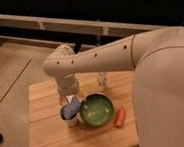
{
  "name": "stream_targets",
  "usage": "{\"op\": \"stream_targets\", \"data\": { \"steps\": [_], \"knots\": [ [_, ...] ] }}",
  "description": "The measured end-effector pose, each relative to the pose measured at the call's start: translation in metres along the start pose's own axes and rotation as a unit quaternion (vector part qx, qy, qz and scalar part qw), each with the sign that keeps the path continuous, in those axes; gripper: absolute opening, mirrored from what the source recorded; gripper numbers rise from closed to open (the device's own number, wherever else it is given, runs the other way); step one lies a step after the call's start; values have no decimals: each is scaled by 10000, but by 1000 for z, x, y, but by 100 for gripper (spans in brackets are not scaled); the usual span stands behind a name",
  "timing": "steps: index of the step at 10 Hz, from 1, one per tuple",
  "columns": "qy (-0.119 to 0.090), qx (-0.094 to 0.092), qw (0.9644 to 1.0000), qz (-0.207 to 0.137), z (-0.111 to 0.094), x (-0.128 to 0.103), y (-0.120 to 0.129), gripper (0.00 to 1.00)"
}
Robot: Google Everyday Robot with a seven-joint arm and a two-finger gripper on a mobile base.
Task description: Place the ceramic cup in the ceramic bowl
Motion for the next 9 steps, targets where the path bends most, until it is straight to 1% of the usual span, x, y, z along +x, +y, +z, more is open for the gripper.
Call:
{"op": "stream_targets", "data": {
  "steps": [7, 8, 9],
  "knots": [
    [-3, 0, 10000, -4, 0, 0, 0, 65],
    [-13, 5, 10000, -12, -1, -1, 1, 65],
    [-57, 12, 10000, -75, -3, -8, 8, 65]
  ]
}}
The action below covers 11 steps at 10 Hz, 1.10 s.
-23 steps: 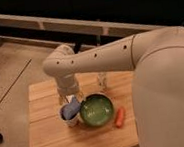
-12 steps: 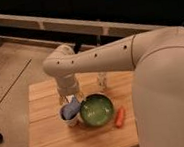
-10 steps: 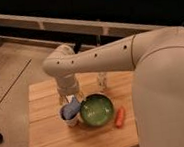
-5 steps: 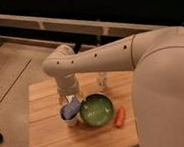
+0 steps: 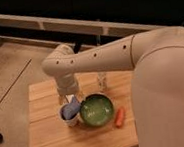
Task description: Place the ceramic cup in the ceramic bowl
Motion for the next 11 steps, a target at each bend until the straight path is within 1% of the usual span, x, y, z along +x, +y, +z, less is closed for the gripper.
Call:
{"op": "stream_targets", "data": {
  "steps": [1, 2, 3, 4, 6, 7, 8, 9, 10, 11],
  "knots": [
    [-47, -62, 9997, -252, -2, -10, 24, 65],
    [-36, -140, 9989, -436, -2, -15, 43, 65],
    [-14, -193, 9983, -558, 0, -18, 54, 65],
    [60, -273, 9975, -648, 4, -21, 67, 65],
    [209, -418, 9959, -776, 11, -16, 90, 65],
    [351, -496, 9945, -852, 17, -6, 103, 65],
    [437, -520, 9937, -896, 20, 2, 109, 65],
    [555, -549, 9926, -933, 23, 15, 116, 65],
    [656, -521, 9918, -961, 24, 26, 119, 65],
    [760, -427, 9912, -996, 25, 39, 118, 65]
  ]
}}
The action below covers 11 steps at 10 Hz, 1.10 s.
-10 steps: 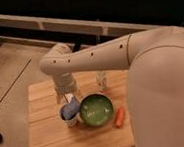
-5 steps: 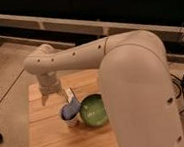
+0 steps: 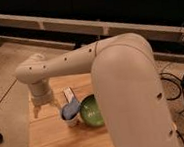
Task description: Place the ceramic cup in the ceramic bowl
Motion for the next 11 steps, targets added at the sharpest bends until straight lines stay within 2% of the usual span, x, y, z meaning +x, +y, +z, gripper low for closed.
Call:
{"op": "stream_targets", "data": {
  "steps": [1, 5, 9, 11],
  "knots": [
    [116, 109, 9999, -10, 0, 13, -2, 65],
    [140, 134, 9998, -16, 0, 16, -2, 65],
    [-36, 156, 9996, -238, 5, -4, -3, 65],
    [-63, 130, 9995, -289, 9, -6, -5, 65]
  ]
}}
